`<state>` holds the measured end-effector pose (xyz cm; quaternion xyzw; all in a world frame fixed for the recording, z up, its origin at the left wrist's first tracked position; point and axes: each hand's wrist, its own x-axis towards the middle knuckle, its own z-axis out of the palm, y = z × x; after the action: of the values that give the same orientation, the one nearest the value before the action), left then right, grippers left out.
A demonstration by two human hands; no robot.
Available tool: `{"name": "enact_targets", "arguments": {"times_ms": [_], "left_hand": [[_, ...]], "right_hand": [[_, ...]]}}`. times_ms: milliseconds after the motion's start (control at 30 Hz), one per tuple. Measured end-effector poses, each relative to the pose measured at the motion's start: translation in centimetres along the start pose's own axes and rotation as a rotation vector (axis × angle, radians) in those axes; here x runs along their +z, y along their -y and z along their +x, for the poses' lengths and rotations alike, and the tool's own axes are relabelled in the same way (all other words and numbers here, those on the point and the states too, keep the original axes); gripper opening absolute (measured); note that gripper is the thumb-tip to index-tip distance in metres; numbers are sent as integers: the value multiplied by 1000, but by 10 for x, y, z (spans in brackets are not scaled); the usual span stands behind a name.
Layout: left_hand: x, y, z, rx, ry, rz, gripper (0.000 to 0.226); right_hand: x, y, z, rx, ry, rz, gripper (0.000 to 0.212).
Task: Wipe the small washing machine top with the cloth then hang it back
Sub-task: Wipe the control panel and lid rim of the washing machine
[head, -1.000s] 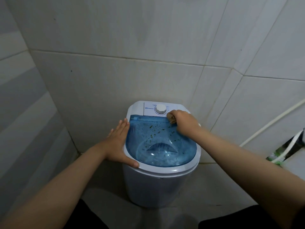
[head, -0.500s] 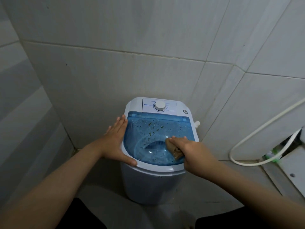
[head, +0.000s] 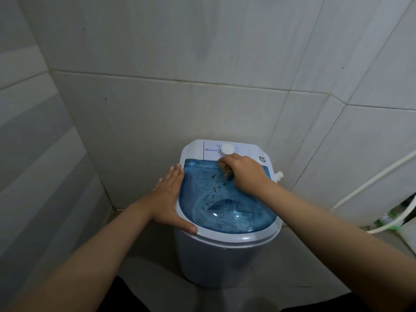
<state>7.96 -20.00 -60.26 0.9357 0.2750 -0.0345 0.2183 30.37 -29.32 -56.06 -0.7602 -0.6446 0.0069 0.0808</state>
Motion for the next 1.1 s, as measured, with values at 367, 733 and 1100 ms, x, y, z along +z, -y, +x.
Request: {"name": "enact_targets", "arguments": {"times_ms": [367,733,1100], "left_hand": [[1,3,2,12,-3,6,160],[0,0,0,3,-6,8,157],[0,4,2,12,-8,-4,158]], "right_hand": [[-3,10,-85,-84,72,63,68],[-42,25,2,-80,-60,161,56],[10,22,19,-116,29,112,70]]}}
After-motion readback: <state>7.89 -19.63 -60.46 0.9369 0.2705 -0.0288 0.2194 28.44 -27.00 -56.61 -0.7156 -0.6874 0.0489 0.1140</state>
